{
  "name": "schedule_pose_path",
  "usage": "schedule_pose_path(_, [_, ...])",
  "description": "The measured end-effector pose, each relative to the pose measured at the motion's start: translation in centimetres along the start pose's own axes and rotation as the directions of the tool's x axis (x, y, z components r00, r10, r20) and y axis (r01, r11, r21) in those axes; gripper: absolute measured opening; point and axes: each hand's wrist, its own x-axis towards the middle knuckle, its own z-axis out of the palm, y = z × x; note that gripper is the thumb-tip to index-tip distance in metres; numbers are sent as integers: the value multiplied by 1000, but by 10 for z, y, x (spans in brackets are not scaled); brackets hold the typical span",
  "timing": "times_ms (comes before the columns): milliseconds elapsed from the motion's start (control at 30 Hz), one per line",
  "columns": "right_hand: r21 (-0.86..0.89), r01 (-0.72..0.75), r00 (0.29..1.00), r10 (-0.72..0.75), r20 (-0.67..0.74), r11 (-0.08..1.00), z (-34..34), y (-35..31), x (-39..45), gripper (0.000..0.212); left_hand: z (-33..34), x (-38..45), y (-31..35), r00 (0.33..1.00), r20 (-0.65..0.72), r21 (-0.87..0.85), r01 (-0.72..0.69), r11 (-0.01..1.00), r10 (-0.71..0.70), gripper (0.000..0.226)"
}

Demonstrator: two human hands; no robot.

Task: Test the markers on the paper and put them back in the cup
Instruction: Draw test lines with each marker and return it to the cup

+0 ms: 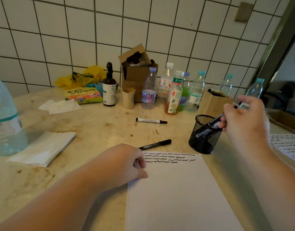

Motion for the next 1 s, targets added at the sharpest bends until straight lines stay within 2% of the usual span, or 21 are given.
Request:
schedule_pose_path(67, [-94,145,987,-138,78,985,5,-8,-11,27,0,0,0,1000,0,-4,4,1000,-4,25])
schedule_pose_path(200, [-182,291,928,-231,292,939,27,-10,-19,11,-1,0,2,1000,18,12,8,1000,-8,24])
schedule_pose_path(233, [-215,362,880,-257,399,907,34,-11,-22,11,-1,0,2,1000,23,21,8,1000,-9,24])
schedule_pose_path(300, [-249,523,716,-261,648,815,55,-6,-27,19,-1,1,3,999,28,27,17,999,-18,23])
schedule_pose_path(367, [-282,650,567,-202,799,706,80,5,-33,27,-2,2,4,999,31,18,29,999,-29,22])
schedule_pose_path(433, [-288,730,486,-174,856,620,101,18,-36,30,-3,2,5,999,35,27,26,999,-27,23])
schedule_pose_path(500, [-288,744,470,-166,867,602,112,24,-37,29,-3,3,5,999,43,41,15,999,-17,24])
schedule_pose_path(667, [-310,699,523,-166,836,645,111,16,-40,19,-4,2,5,999,47,53,2,999,-5,24])
schedule_pose_path(733, [-310,630,582,-168,796,712,98,5,-43,14,-4,0,5,999,47,28,15,999,-16,23])
schedule_pose_path(800, [-240,476,670,-172,723,846,79,-4,-50,9,-3,-1,5,999,35,17,12,1000,-12,24])
schedule_pose_path(867, [-134,277,723,-114,681,951,57,-10,-58,13,-2,-1,7,1000,4,6,-25,1000,25,28])
schedule_pose_path(933, [-37,93,712,-41,701,995,40,-12,-66,11,-3,-3,13,998,-28,-54,-63,997,62,28])
schedule_pose_path(1000, [116,-132,673,3,739,984,31,-10,-74,14,-6,-4,20,993,-50,-105,-108,989,103,27])
